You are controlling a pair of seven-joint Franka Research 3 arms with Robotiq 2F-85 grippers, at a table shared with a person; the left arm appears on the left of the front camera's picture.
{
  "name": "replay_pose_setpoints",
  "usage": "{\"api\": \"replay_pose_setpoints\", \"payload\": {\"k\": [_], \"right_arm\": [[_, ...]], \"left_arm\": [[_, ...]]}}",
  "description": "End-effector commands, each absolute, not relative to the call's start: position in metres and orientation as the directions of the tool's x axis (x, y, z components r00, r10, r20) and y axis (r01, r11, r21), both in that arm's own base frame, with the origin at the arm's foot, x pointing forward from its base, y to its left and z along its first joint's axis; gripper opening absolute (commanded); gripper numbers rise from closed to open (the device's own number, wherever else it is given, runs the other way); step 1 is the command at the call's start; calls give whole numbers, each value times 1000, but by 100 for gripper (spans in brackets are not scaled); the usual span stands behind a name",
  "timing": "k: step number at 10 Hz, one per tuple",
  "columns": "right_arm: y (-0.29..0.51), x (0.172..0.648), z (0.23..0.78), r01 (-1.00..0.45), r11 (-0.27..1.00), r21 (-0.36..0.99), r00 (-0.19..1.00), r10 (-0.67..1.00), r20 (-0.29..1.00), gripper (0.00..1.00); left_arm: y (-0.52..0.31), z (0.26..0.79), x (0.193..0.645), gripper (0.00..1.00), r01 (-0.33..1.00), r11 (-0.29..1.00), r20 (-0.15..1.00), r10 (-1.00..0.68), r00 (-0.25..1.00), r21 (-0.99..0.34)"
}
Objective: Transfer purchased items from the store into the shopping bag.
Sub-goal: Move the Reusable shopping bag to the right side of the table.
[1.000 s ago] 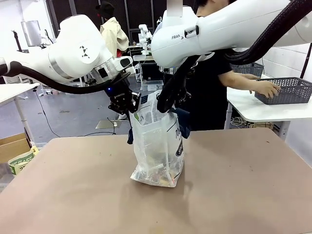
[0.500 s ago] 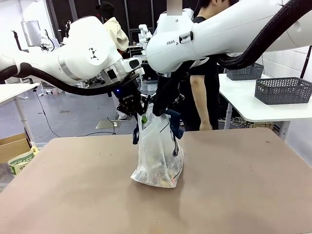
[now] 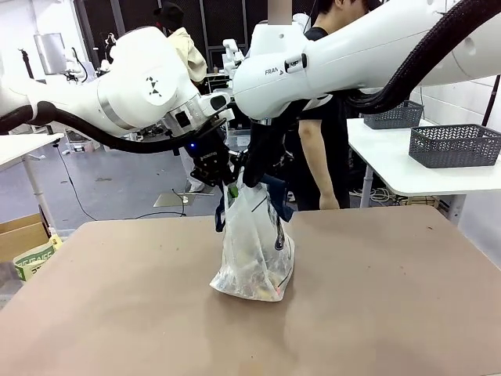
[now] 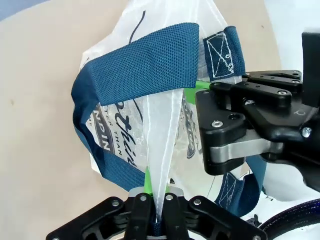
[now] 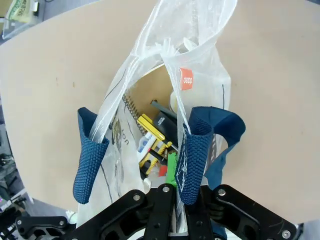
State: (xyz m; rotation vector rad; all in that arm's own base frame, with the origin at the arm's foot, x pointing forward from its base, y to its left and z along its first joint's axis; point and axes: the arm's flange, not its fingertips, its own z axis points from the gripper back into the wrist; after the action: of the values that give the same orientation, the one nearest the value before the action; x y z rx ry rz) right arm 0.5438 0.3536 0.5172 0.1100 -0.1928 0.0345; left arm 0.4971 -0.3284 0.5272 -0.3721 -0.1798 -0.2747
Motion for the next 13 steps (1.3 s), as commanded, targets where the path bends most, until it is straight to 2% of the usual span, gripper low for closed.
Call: {"api": "replay_pose_setpoints", "payload": {"k": [1,5,6,13], "right_arm": [[356,547,516,-29,993,112,976,4,217,0],[356,547,516,-26,994,108,977,3,214,0],[356,547,517,-27,994,107,977,4,214,0],[351,550,520,-16,993,118,975,-10,221,0]], "left_arm": [[-335,530,497,12,275,891,220,-205,954,-360],[-329,535,490,92,296,866,220,-223,950,-403],[-324,536,483,100,295,857,210,-224,952,-423],[-321,537,467,100,342,799,247,-248,937,-494]]}}
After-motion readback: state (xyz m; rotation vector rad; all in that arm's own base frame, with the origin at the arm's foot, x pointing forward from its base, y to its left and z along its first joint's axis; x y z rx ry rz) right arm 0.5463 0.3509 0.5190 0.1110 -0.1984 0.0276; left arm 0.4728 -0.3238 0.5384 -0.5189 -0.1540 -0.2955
